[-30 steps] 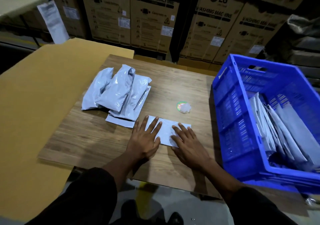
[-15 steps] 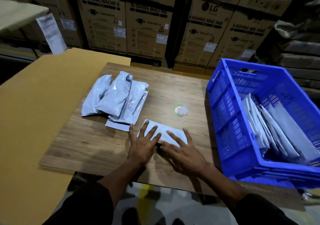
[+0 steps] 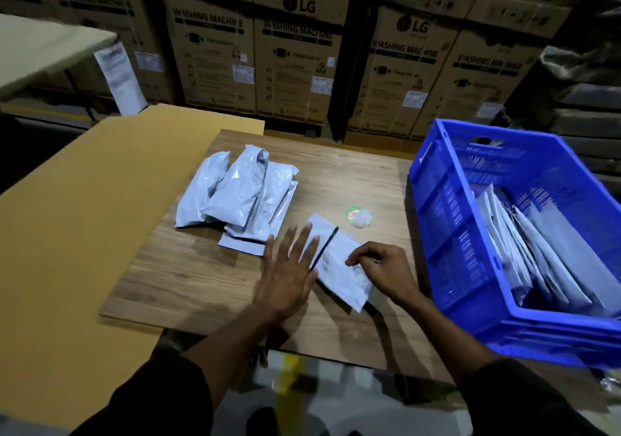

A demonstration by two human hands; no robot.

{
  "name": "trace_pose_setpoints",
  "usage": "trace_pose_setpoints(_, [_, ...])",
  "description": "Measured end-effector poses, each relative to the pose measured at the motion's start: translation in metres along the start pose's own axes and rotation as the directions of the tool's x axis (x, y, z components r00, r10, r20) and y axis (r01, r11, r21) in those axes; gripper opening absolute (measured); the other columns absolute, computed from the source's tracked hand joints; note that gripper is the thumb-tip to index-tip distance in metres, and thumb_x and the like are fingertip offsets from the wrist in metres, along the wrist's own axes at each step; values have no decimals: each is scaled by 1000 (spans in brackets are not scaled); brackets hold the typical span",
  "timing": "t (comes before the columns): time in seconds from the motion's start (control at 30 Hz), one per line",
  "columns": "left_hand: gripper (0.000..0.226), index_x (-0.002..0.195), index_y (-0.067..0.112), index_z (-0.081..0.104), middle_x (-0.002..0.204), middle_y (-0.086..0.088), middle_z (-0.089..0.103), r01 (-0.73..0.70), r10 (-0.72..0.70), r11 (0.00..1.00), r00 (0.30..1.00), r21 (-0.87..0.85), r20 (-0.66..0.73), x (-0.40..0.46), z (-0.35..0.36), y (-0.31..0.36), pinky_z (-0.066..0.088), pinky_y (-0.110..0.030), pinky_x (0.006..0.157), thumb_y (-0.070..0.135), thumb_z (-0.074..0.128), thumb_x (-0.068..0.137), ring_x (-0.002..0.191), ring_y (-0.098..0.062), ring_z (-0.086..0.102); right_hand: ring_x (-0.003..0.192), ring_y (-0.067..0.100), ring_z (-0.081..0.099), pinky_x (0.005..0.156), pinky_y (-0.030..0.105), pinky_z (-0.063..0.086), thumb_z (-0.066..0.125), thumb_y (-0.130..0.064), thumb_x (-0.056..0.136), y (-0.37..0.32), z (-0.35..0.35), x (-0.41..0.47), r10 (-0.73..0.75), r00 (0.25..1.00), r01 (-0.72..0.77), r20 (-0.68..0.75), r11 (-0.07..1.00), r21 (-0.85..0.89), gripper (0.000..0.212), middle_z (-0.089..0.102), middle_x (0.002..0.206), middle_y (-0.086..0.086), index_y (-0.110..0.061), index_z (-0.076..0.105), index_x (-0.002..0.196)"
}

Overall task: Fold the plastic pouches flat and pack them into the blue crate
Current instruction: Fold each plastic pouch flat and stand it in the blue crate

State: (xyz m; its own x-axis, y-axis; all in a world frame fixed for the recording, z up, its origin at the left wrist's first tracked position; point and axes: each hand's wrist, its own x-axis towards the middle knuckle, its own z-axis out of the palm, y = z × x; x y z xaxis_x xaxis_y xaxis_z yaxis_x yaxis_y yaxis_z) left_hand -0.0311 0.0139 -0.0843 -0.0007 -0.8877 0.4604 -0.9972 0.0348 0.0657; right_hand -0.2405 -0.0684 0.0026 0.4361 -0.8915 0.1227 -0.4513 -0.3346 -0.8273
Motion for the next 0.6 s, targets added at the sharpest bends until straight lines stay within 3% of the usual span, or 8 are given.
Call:
trace_pose_setpoints(0.1, [65, 158, 27, 35, 170, -2, 19, -56, 54, 998, 981, 3, 186, -15, 14, 4, 22, -68, 114, 52, 38, 99, 152, -29, 29, 81, 19, 72, 82, 36, 56, 49, 13, 75, 0, -7, 4, 135, 974, -141, 182, 990, 20, 35, 76, 74, 2, -9, 75, 71])
trace_pose_setpoints(0.17, [64, 152, 29, 46, 163, -2, 36, -40, 37, 999, 966, 8, 254, -24, 18, 6, 25, -71, 113, 58, 37, 96, 144, -29, 43, 83, 18, 72, 85, 36, 56, 53, 8, 77, 13, -8, 7, 154, 971, -128, 185, 981, -144, 30, 77, 78, 0, -12, 76, 76])
trace_pose_setpoints(0.27, [61, 142, 29, 58, 152, -4, 52, -9, 3, 1000, 964, 21, 267, -31, 18, 12, 27, -73, 110, 59, 37, 94, 135, -31, 52, 101, 27, 68, 91, 39, 52, 59, -4, 78, 27, 4, 4, 15, 1000, -10, 6, 861, -509, 29, 76, 102, 4, -14, 76, 101])
trace_pose_setpoints(0.33, [54, 134, 26, 65, 144, -5, 59, 42, -49, 998, 973, 36, 226, -31, 12, 19, 25, -71, 109, 54, 38, 96, 131, -32, 55, 104, 33, 65, 91, 41, 51, 57, -11, 83, 30, 27, -11, -110, 994, 89, -13, 858, -506, 33, 72, 109, 11, -8, 70, 113])
trace_pose_setpoints(0.4, [47, 124, 20, 70, 134, -5, 65, 77, -82, 997, 980, 31, 180, -26, 8, 26, 26, -69, 110, 44, 40, 98, 127, -32, 57, 115, 34, 60, 100, 42, 48, 50, -18, 88, 35, 52, -30, -171, 981, 192, 88, 859, -475, 42, 66, 123, 14, -4, 62, 125])
trace_pose_setpoints(0.5, [46, 124, 11, 71, 132, -7, 68, 22, -12, 998, 985, -56, 172, -18, 10, 30, 38, -57, 110, 28, 37, 98, 128, -28, 59, 143, 27, 38, 119, 43, 27, 44, -19, 89, 49, 72, -45, -134, 963, 241, 232, 809, -536, 55, 48, 151, 9, -5, 49, 142])
trace_pose_setpoints(0.6, [51, 122, 3, 71, 126, -12, 70, -34, 77, 984, 968, -176, 239, -8, 17, 35, 42, -42, 110, 19, 39, 86, 119, -25, 67, 150, 20, 24, 122, 28, 5, 41, -19, 84, 47, 70, -42, -34, 959, 179, 281, 841, -511, 69, 34, 160, 4, -9, 36, 152])
